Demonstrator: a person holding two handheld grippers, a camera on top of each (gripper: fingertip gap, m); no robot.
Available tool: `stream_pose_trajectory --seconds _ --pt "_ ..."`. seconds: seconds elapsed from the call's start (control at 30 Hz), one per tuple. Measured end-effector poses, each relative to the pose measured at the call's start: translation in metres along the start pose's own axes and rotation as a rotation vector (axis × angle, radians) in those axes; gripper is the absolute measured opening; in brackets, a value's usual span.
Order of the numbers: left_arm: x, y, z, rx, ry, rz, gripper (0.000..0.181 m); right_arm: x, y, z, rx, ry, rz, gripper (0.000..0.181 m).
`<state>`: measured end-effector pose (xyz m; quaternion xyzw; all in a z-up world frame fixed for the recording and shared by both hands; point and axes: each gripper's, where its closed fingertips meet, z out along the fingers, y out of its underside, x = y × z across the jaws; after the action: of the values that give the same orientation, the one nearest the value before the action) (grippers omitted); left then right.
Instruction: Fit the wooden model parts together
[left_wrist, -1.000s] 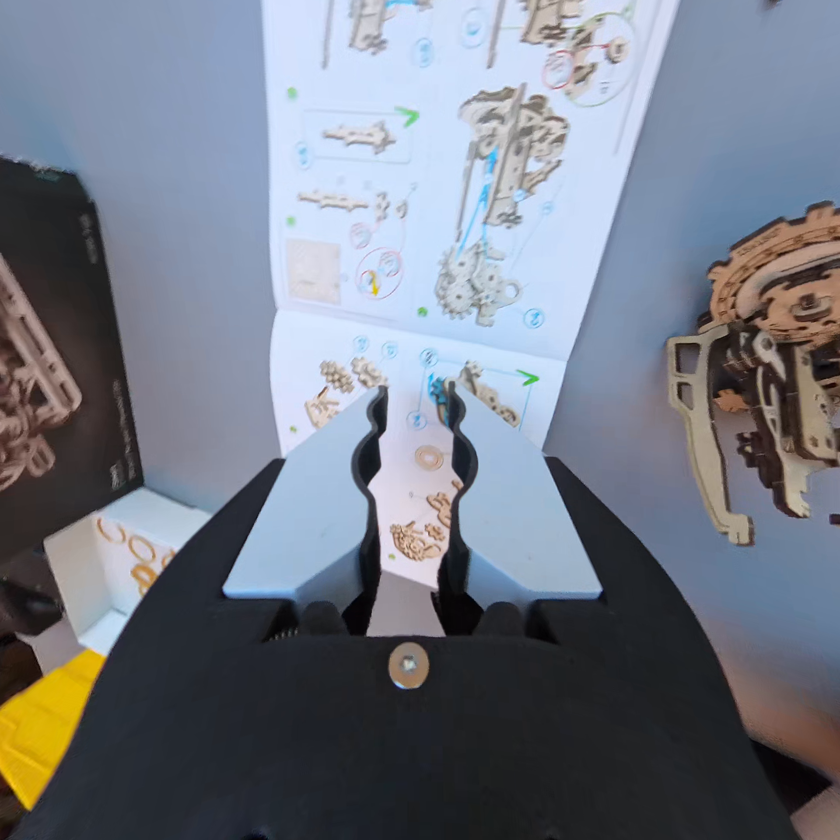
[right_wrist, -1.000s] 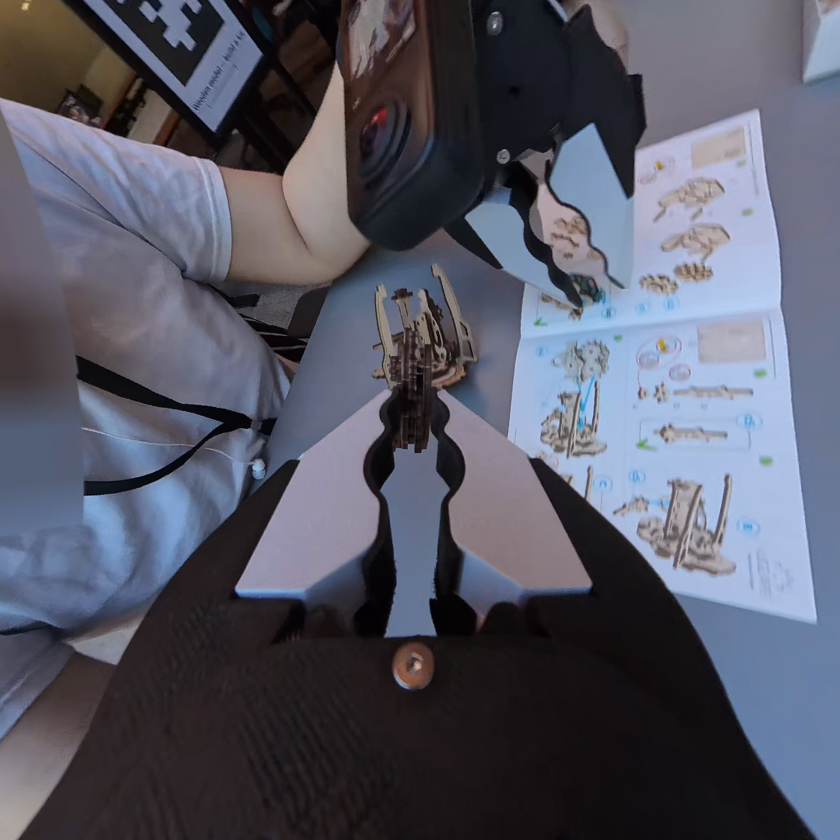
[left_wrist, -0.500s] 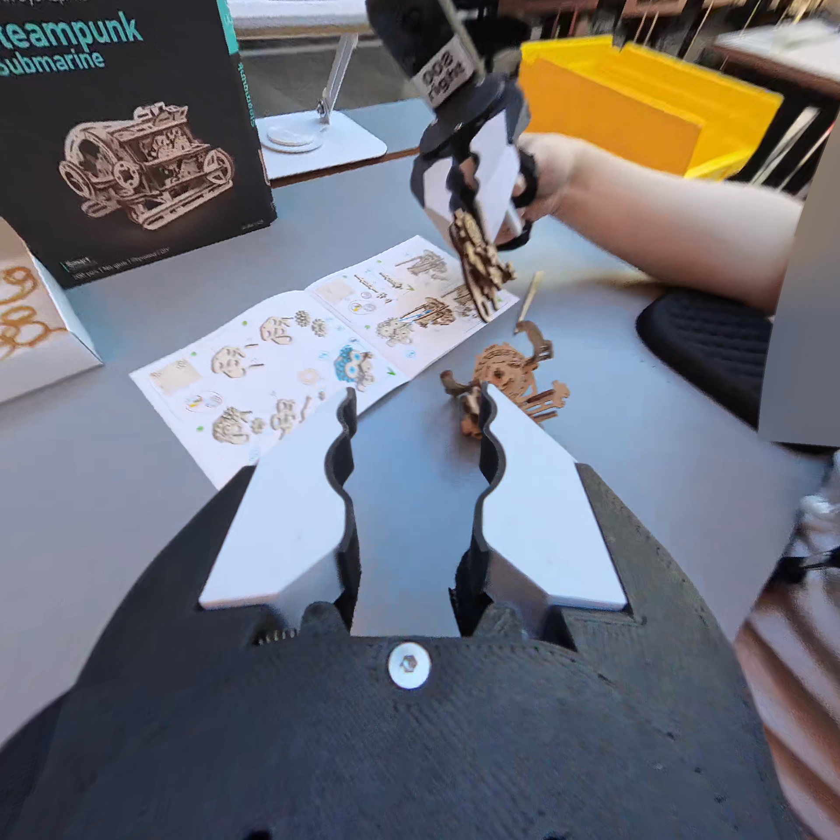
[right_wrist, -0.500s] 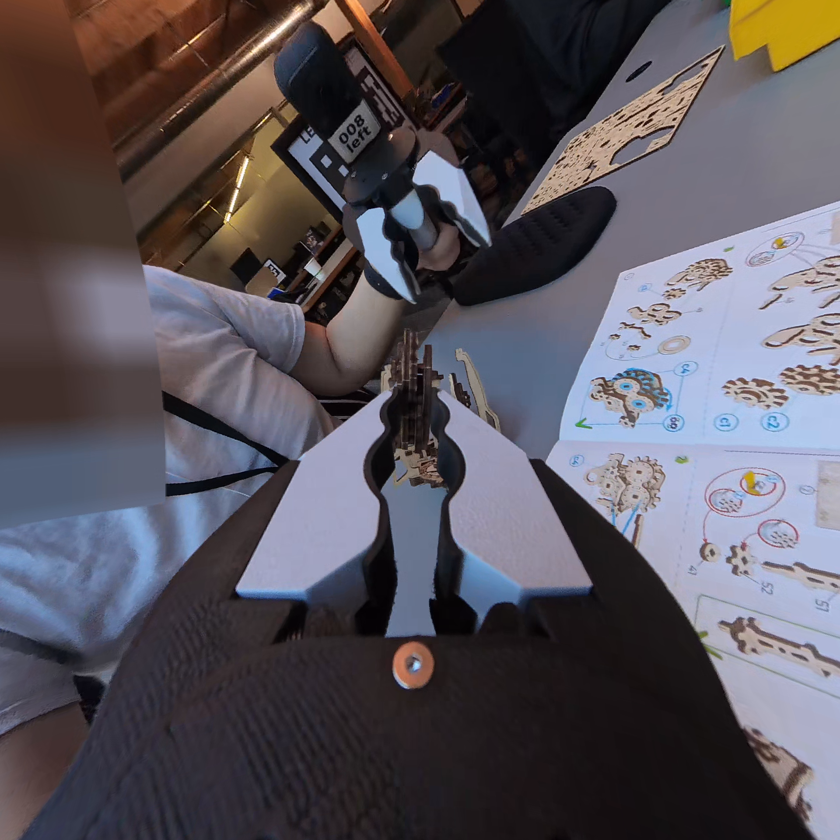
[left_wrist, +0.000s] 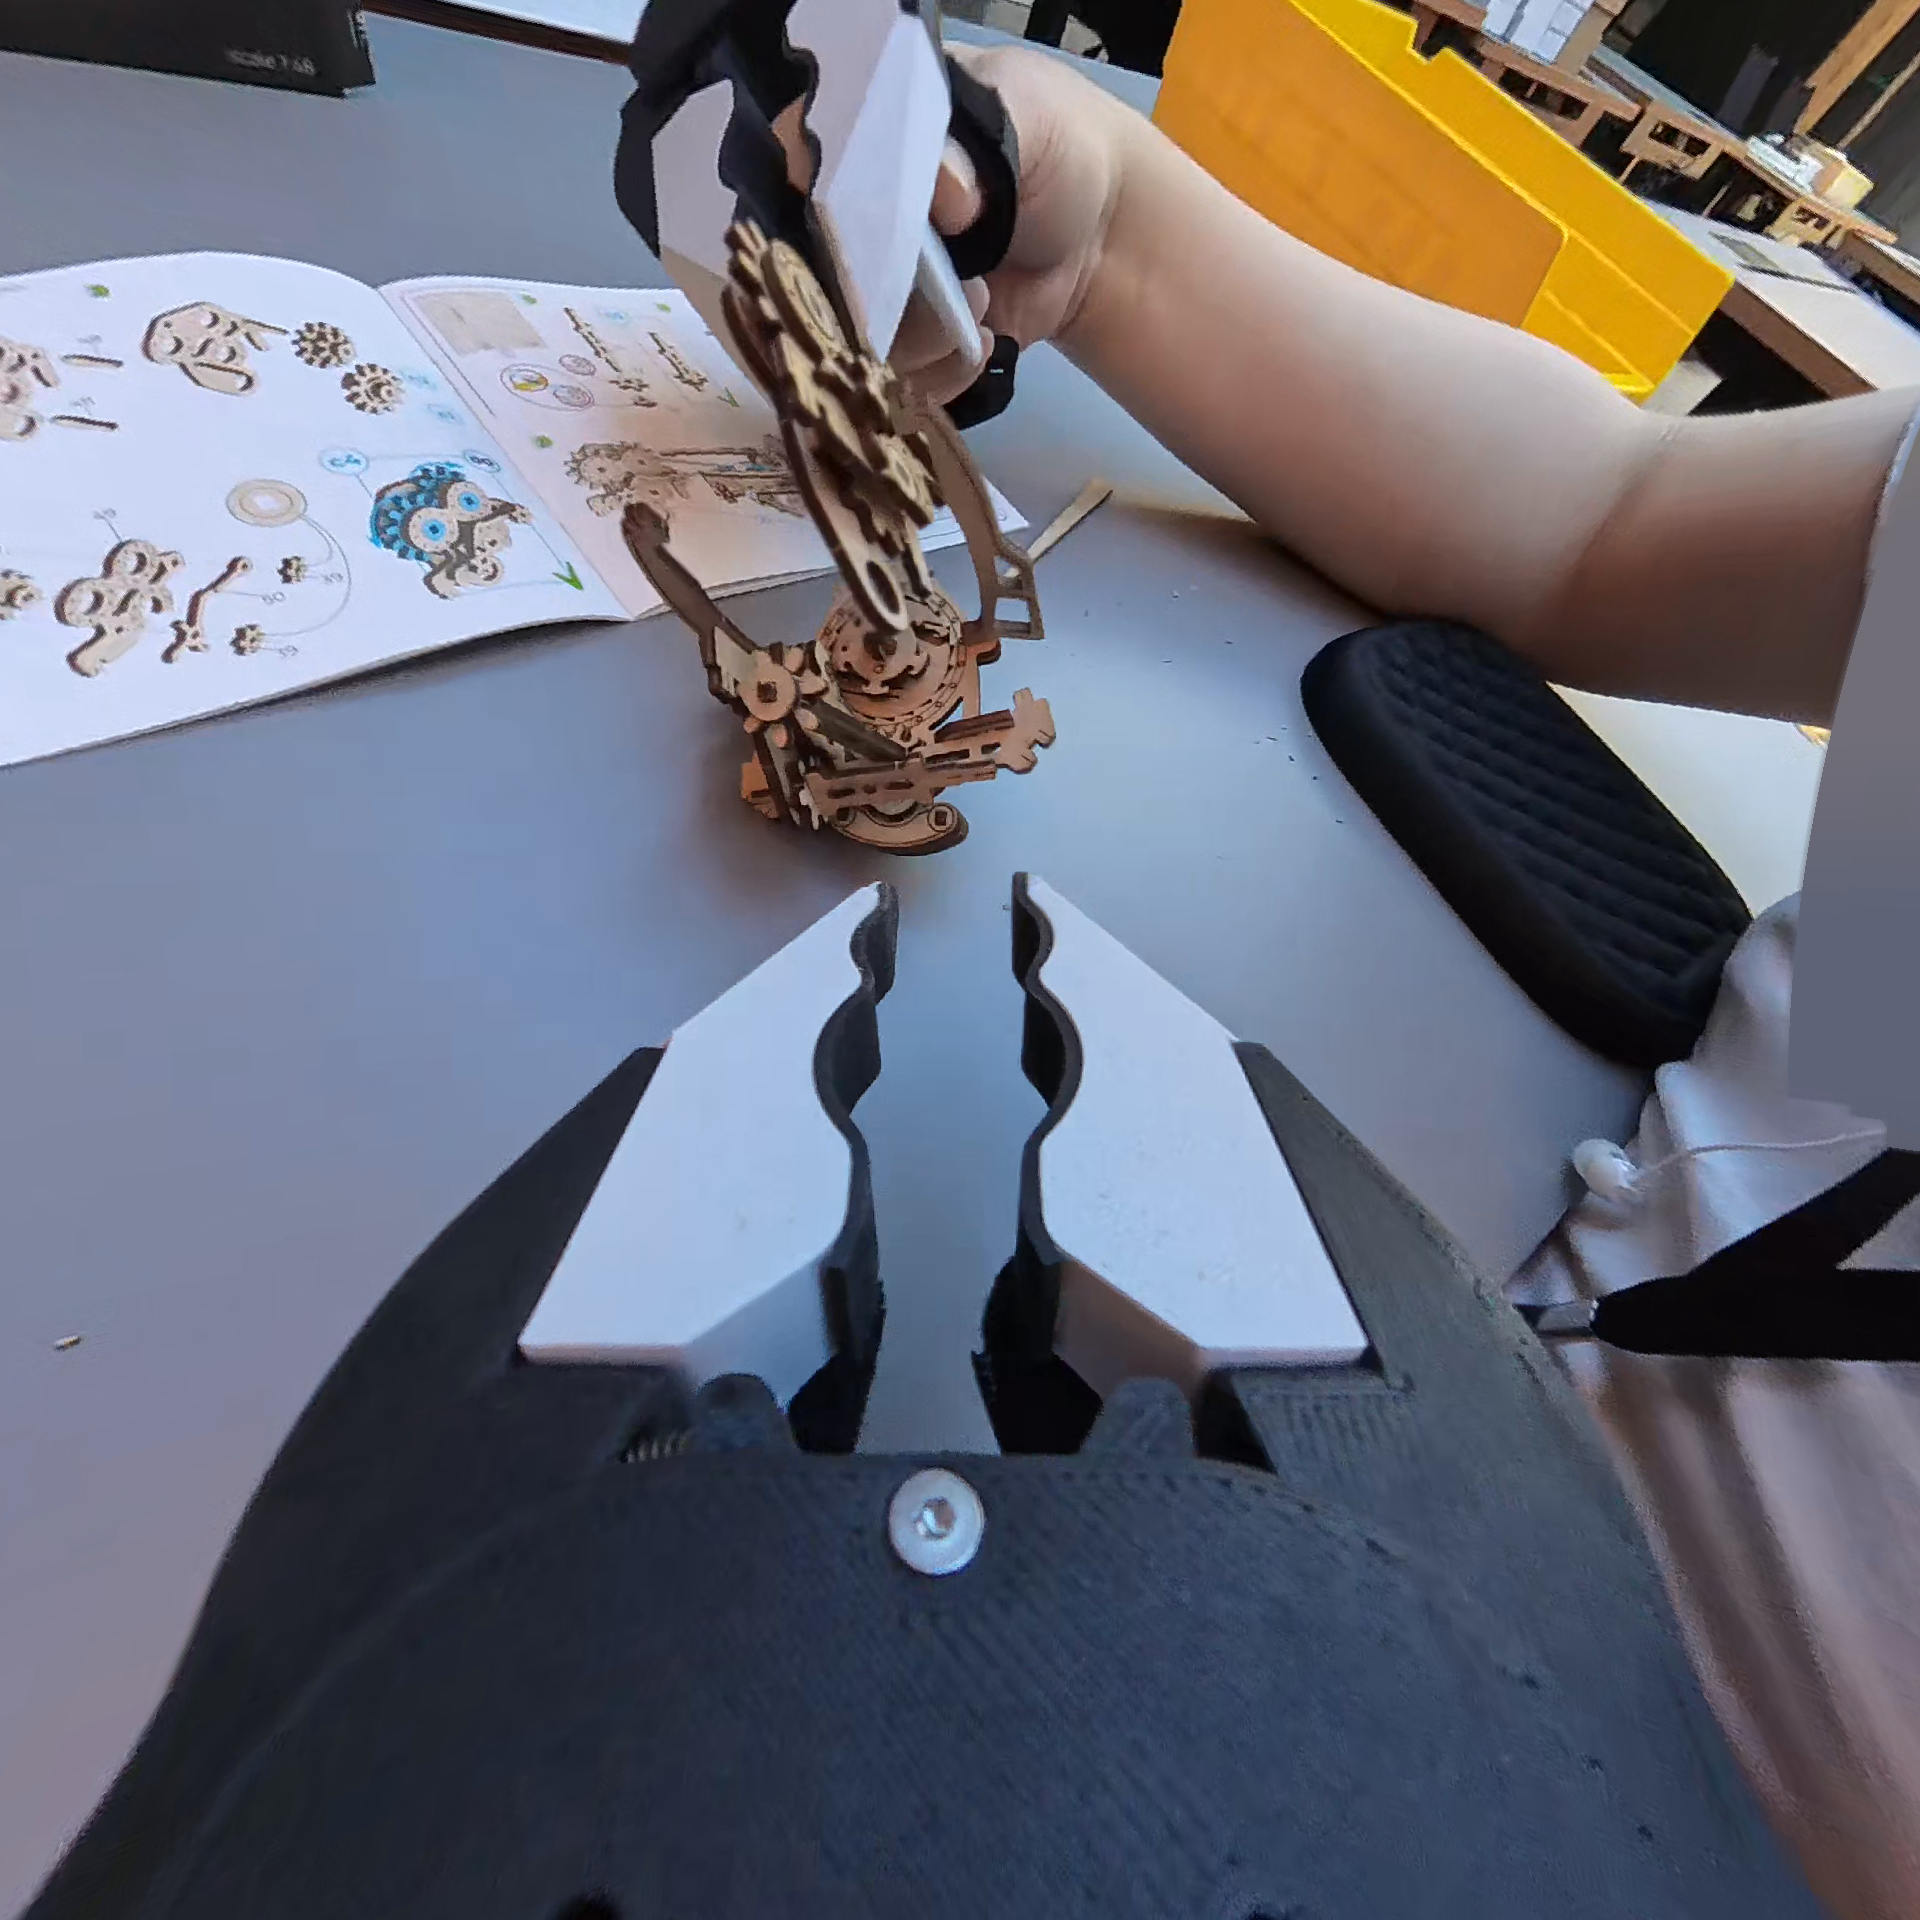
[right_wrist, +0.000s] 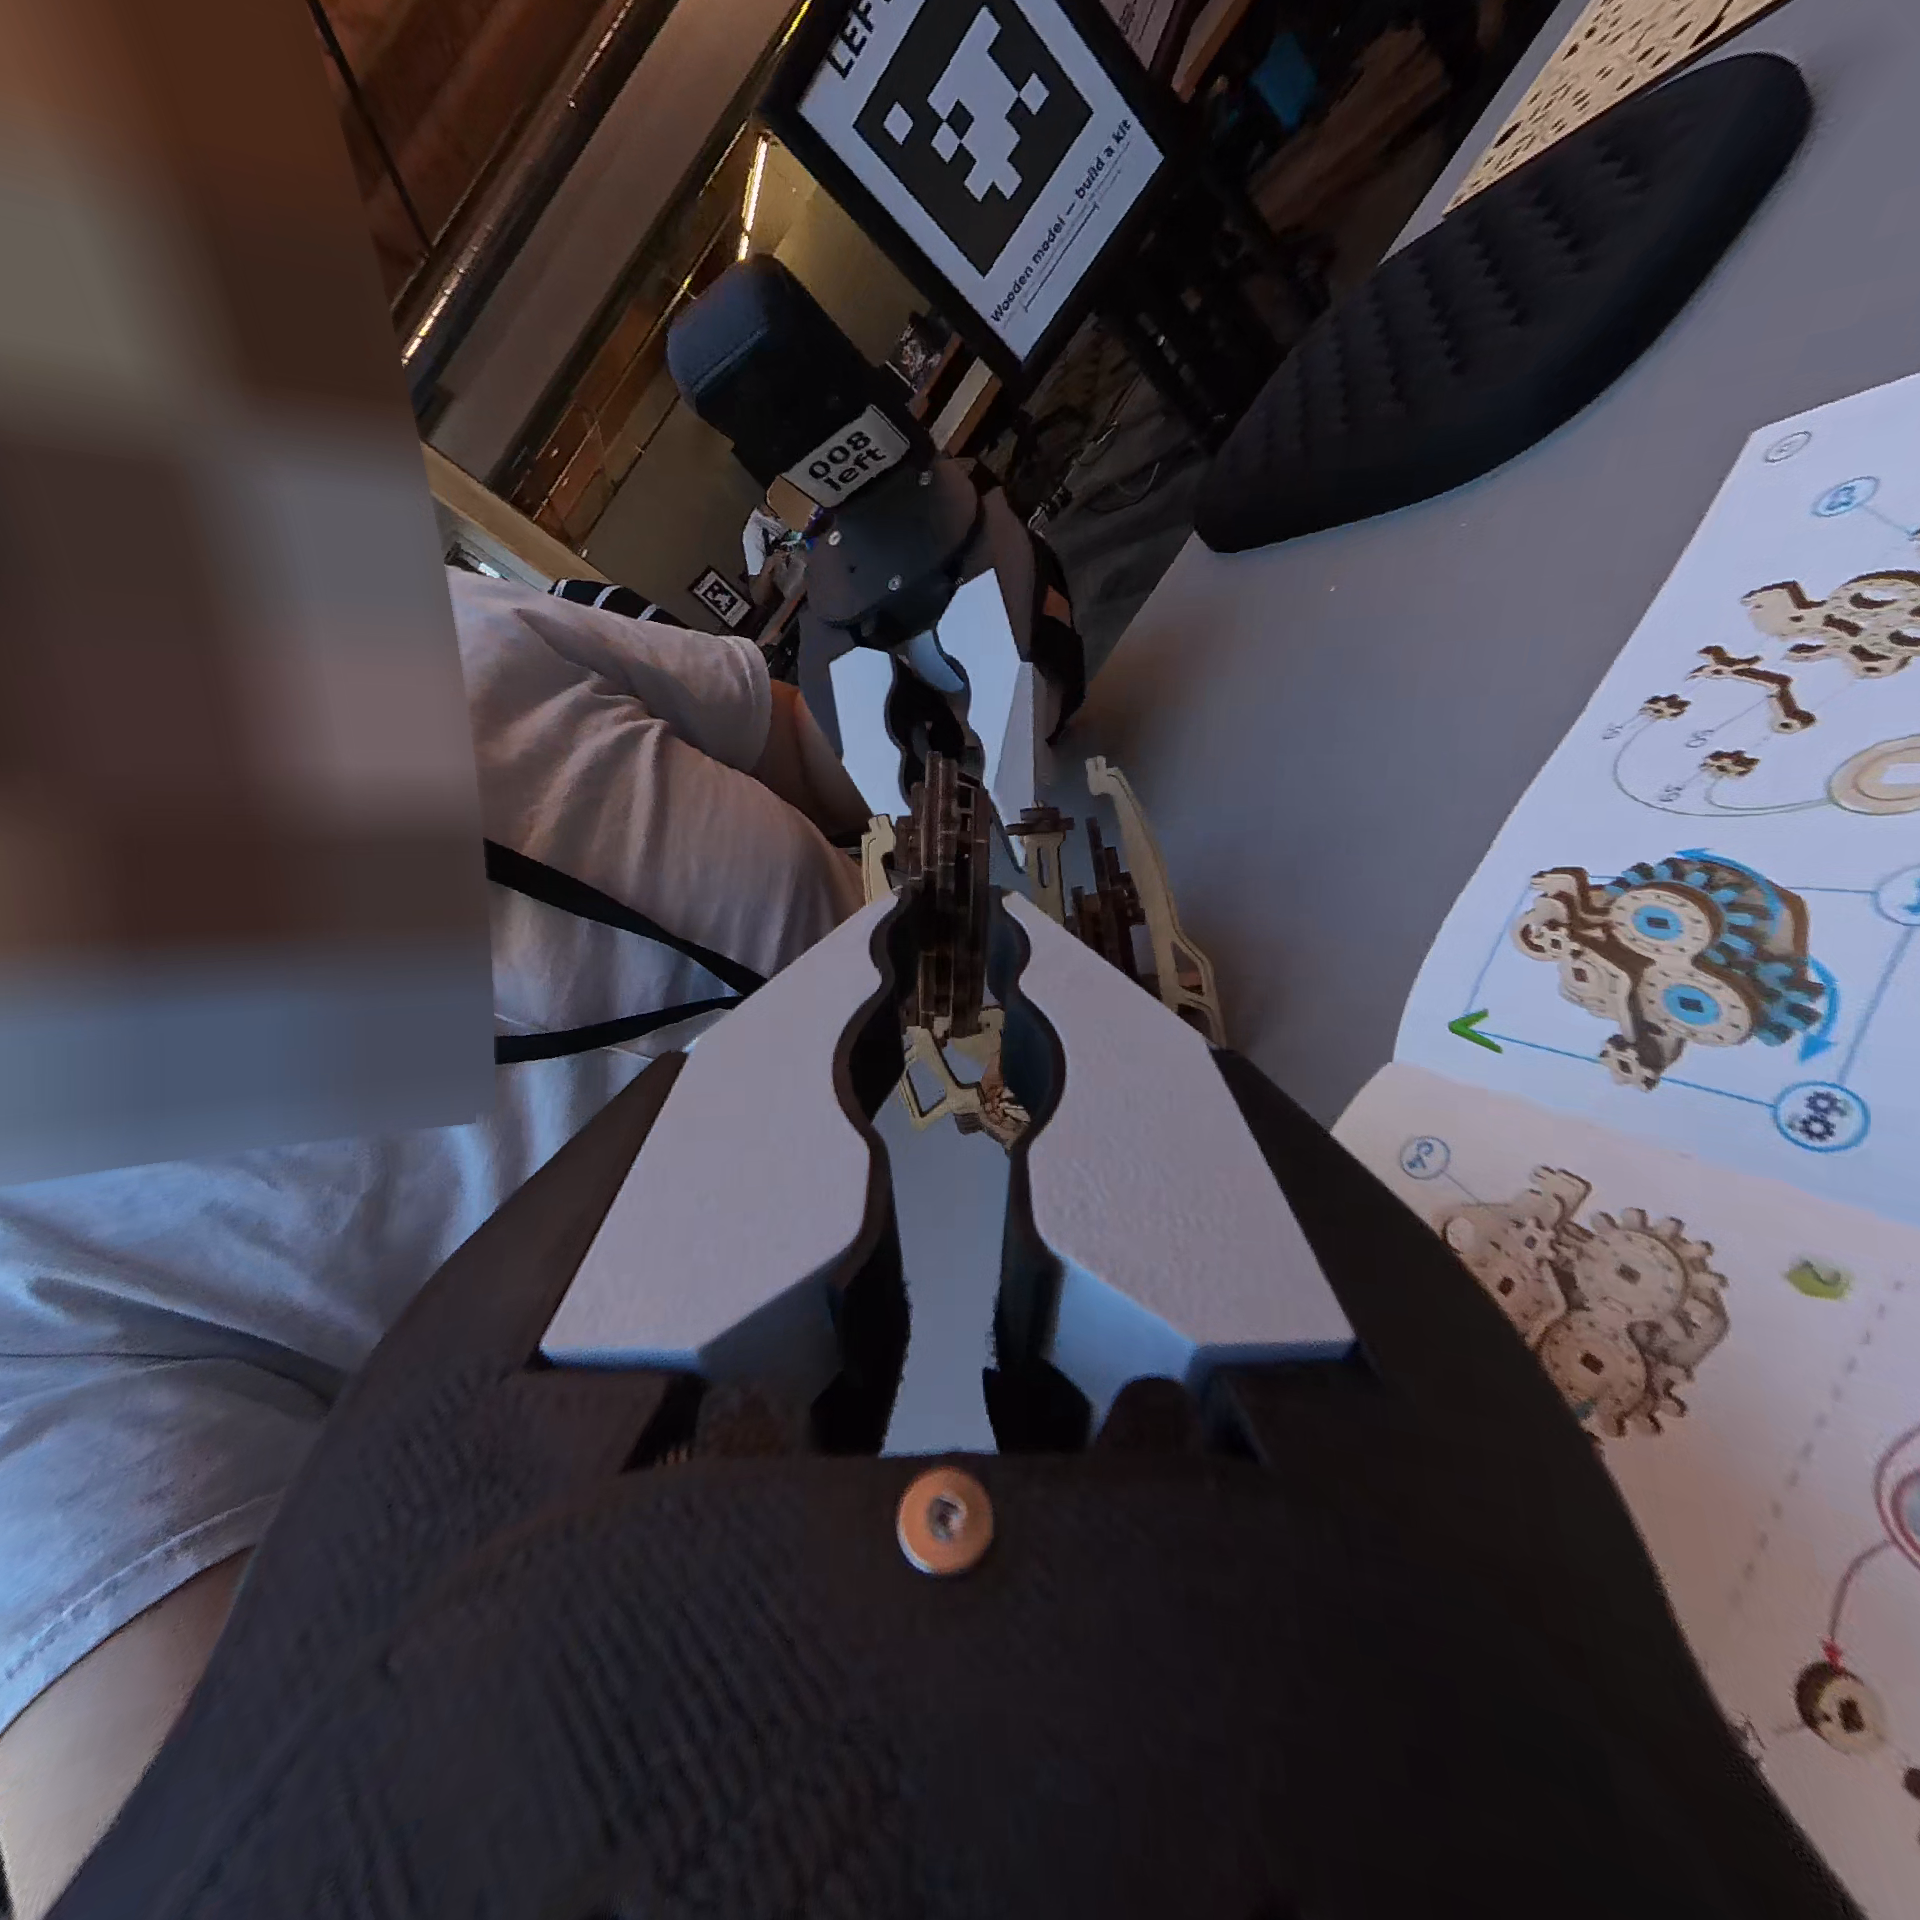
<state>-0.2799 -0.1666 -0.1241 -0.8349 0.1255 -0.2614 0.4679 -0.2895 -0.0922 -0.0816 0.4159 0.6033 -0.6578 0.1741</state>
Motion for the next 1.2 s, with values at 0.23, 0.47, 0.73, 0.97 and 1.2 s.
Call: stream_pose_trajectory --seconds 0.23,0.47,0.73,0.97,1.2 --pt "-0.002 -0.003 0.014 0.01 -0.016 -0.027 0.011 0.002 0.009 0.006 -0.024 -0.023 0.027 0.01" --pt "-0.003 -0.003 0.023 -0.011 -0.045 0.003 0.01 0.002 0.012 0.009 -0.027 -0.034 0.017 0.01" --pt "-0.005 -0.006 0.026 0.002 -0.037 -0.024 0.008 0.005 0.015 0.011 -0.034 -0.015 0.018 0.01" --pt "-0.005 -0.004 0.028 -0.016 -0.045 -0.016 0.007 0.006 0.015 0.013 -0.032 -0.003 0.027 0.01" --pt "-0.006 -0.005 0.027 -0.006 -0.043 -0.03 0.007 0.006 0.014 0.013 -0.03 0.007 0.027 0.01"
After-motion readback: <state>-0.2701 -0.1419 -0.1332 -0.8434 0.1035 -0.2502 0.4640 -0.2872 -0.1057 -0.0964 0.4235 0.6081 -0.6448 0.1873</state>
